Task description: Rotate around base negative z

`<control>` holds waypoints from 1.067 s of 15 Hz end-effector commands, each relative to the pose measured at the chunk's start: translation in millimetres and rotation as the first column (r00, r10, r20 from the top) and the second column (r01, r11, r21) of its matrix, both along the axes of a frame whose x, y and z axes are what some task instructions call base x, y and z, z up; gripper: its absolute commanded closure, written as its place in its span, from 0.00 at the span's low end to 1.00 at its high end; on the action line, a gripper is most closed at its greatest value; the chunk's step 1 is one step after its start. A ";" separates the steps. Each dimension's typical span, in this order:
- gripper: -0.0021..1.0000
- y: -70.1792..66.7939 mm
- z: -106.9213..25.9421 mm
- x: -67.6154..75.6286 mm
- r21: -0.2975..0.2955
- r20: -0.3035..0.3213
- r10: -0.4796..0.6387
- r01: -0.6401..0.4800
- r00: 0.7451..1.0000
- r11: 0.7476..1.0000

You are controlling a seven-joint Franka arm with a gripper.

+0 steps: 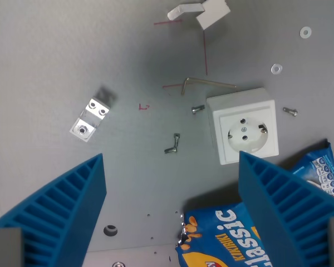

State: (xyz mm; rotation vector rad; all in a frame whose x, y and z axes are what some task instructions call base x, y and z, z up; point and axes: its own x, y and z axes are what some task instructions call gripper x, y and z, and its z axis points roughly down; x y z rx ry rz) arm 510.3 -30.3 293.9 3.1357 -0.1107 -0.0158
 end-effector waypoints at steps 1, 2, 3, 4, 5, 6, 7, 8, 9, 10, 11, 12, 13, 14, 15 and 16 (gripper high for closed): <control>0.00 -0.2 1.3 0.1 0.000 0.003 -0.013 0.013 1.000 1.000; 0.00 -0.2 1.3 0.1 0.000 0.003 -0.027 0.027 1.000 1.000; 0.00 -0.2 1.3 0.1 0.000 0.003 -0.040 0.040 0.999 0.999; 0.00 -0.2 1.3 0.1 0.000 0.003 -0.053 0.053 0.999 0.999; 0.00 -0.2 1.3 0.1 0.000 0.003 -0.067 0.067 0.998 0.998; 0.00 -0.2 1.3 0.1 0.000 0.003 -0.080 0.080 0.997 0.997; 0.00 -0.2 1.3 0.1 0.000 0.003 -0.093 0.093 0.996 0.996; 0.00 -0.2 1.3 0.1 0.000 0.003 -0.107 0.107 0.994 0.994; 0.00 -0.2 1.3 0.1 0.000 0.003 -0.120 0.120 0.993 0.993; 0.00 -0.2 1.3 0.1 0.000 0.003 -0.133 0.133 0.991 0.991; 0.00 -0.2 1.3 0.1 0.000 0.003 -0.146 0.146 0.989 0.989; 0.00 -0.2 1.3 0.1 0.000 0.003 -0.159 0.159 0.987 0.987; 0.00 -0.2 1.3 0.1 0.000 0.003 -0.173 0.173 0.985 0.985; 0.00 -0.2 1.3 0.1 0.000 0.003 -0.186 0.186 0.983 0.983; 0.00 -0.2 1.3 0.1 0.001 0.003 -0.199 0.199 0.980 0.980; 0.00 -0.2 1.3 0.1 0.001 0.003 -0.212 0.212 0.977 0.977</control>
